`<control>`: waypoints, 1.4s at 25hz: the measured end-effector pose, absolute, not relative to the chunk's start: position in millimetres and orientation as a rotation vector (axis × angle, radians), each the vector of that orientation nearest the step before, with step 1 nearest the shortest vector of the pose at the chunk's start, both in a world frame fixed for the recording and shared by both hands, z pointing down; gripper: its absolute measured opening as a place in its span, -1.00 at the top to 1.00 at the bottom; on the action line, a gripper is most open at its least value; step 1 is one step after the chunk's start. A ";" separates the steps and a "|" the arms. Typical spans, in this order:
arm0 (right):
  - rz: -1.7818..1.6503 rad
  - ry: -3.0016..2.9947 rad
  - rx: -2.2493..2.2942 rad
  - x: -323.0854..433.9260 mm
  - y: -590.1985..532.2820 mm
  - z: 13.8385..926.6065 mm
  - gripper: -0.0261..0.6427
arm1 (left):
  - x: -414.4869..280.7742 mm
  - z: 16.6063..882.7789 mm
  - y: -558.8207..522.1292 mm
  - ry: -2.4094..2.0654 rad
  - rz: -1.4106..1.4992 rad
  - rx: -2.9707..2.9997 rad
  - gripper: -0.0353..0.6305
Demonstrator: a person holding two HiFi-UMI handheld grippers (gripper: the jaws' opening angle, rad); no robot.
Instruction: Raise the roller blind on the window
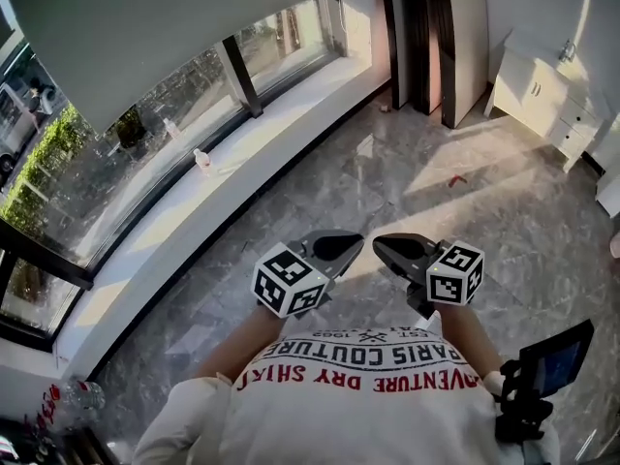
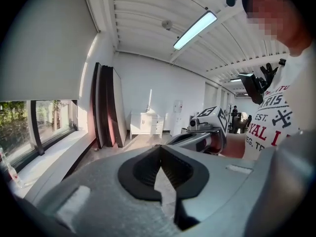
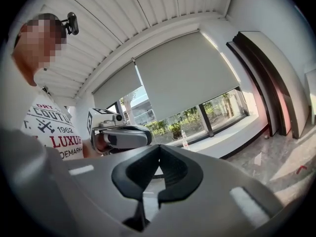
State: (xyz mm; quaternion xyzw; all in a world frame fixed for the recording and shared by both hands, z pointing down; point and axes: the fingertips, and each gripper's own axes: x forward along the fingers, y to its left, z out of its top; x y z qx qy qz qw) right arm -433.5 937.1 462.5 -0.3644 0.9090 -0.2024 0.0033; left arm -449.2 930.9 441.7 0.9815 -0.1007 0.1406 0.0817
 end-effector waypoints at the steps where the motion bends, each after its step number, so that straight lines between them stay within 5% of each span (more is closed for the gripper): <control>1: -0.634 2.835 -1.162 -425.5 935.9 461.1 0.93 | -440.9 440.9 929.9 -0.277 0.421 2.939 0.89; 16: -0.664 2.553 -1.535 -293.9 875.9 469.2 0.93 | -310.7 451.7 863.2 0.168 0.435 2.954 0.89; 35: -0.672 2.570 -1.503 -150.7 591.7 448.5 0.93 | -179.4 439.9 572.9 0.069 0.358 2.924 0.89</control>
